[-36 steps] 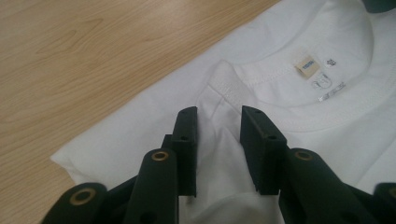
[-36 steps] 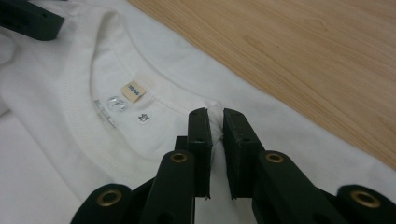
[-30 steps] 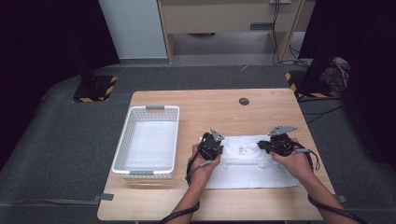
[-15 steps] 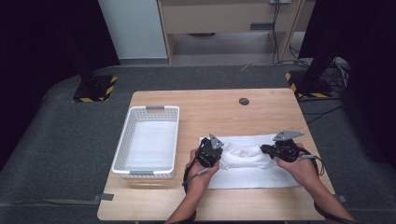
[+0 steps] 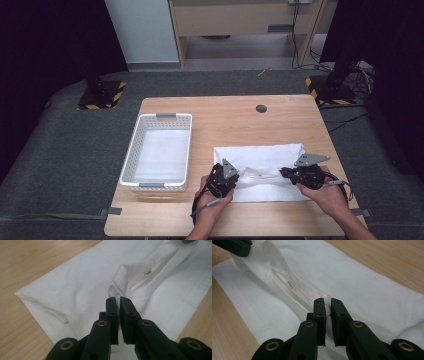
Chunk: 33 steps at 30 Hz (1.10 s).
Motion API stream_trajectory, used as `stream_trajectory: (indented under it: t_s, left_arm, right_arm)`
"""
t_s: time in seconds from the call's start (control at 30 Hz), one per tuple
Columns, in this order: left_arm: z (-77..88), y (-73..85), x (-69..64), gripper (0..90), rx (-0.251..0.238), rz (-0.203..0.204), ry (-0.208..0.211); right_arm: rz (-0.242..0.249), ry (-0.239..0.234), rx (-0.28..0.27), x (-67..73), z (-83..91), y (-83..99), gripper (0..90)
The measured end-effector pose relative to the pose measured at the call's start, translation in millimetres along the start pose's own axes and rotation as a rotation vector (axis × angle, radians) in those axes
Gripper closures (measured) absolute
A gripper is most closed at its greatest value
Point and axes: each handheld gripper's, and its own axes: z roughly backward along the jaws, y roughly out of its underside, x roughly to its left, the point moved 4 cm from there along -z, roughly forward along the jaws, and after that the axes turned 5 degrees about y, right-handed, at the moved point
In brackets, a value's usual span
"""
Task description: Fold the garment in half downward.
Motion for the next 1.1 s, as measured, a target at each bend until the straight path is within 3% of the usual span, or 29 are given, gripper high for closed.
stream_trajectory:
  t_s: [0.1,0.2,0.3,0.6,0.7,0.8,0.9,1.1]
  left_arm:
    - [-0.2,4.1,-4.9,69.9,-0.002,-0.030,-0.028]
    - [-1.1,5.1,-4.3,48.1,-0.010,-0.036,-0.063]
    - [-4.2,3.8,-4.5,41.1,-0.010,-0.053,-0.057]
    - [-11.1,-6.6,-21.1,49.0,-0.018,-0.080,0.008]
    - [-12.6,-6.6,-24.7,57.0,-0.007,-0.087,0.020]
    - [-12.6,-4.6,-25.9,70.9,-0.007,-0.086,0.037]
    - [-12.3,-4.3,-25.4,80.3,-0.013,-0.071,0.049]
    - [-11.4,-2.1,-21.9,83.1,-0.012,-0.055,0.054]
  right_arm:
    - [0.011,-0.001,0.010,4.0,0.7,4.2,83.0]
    - [0.010,-0.001,0.014,3.9,1.2,6.1,83.1]
    - [0.008,-0.002,0.017,3.9,0.5,6.5,83.1]
    - [0.012,-0.006,0.013,7.0,2.5,6.1,83.0]
    - [0.013,-0.007,0.011,7.8,4.5,6.8,82.9]
    - [0.014,-0.007,0.014,7.7,4.5,8.8,82.3]
    - [0.015,0.000,0.013,6.3,3.8,10.6,76.9]
    - [0.029,0.006,0.008,2.8,6.6,14.4,53.8]
